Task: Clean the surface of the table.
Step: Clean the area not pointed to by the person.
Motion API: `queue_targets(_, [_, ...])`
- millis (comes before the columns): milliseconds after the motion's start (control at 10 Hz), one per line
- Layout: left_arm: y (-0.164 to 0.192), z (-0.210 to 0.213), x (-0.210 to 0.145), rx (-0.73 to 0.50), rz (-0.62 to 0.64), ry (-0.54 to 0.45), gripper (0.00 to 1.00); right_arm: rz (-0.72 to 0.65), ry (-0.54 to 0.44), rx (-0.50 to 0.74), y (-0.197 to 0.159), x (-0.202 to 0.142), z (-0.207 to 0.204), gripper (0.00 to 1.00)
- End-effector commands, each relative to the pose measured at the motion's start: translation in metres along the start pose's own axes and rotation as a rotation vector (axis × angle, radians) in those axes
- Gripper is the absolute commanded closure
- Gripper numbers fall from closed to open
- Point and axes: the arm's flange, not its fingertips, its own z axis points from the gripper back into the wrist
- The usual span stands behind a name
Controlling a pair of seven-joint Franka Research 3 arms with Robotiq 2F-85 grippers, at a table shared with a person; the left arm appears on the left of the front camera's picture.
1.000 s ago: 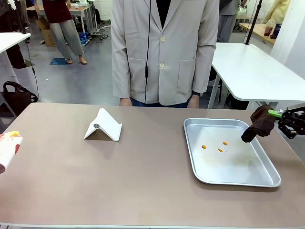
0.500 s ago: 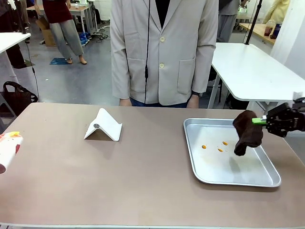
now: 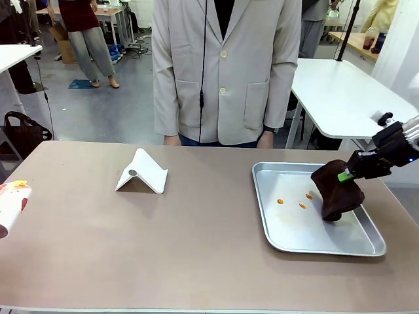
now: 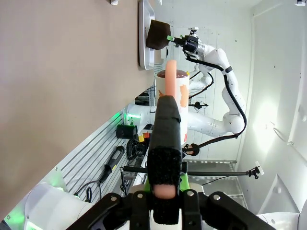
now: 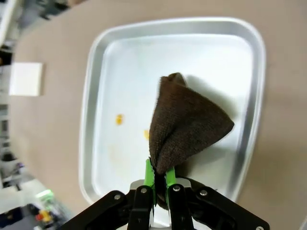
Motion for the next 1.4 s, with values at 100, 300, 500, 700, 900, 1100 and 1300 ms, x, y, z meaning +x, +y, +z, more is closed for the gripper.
queue_targets(100, [-0.003, -0.001, -0.002, -0.005, -0.005, 0.000, 0.79, -0.021, 0.062, -0.092, -0.003, 0.019, -0.026, 0.90])
queue_targets(300, [-0.003, -0.001, -0.002, -0.005, -0.005, 0.000, 0.79, -0.058, 0.067, -0.029, -0.007, 0.024, -0.057, 0.90])
queue_targets(500, [-0.003, -0.001, -0.002, -0.005, -0.005, 0.000, 0.79, -0.090, 0.068, 0.019, -0.007, 0.025, -0.082, 0.90])
queue_targets(700, [-0.003, -0.001, -0.002, -0.005, -0.005, 0.000, 0.79, -0.097, 0.095, 0.053, -0.001, 0.022, -0.107, 0.90])
queue_targets(900, [-0.003, -0.001, -0.002, -0.005, -0.005, 0.000, 0.79, -0.100, 0.115, 0.092, 0.007, 0.017, -0.127, 0.90])
queue_targets(1100, [-0.003, -0.001, -0.002, -0.005, -0.005, 0.000, 0.79, -0.082, 0.134, 0.138, 0.018, 0.014, -0.141, 0.90])
queue_targets(1300, [-0.003, -0.001, -0.002, -0.005, -0.005, 0.000, 0.79, -0.045, 0.151, 0.212, 0.037, 0.011, -0.156, 0.90])
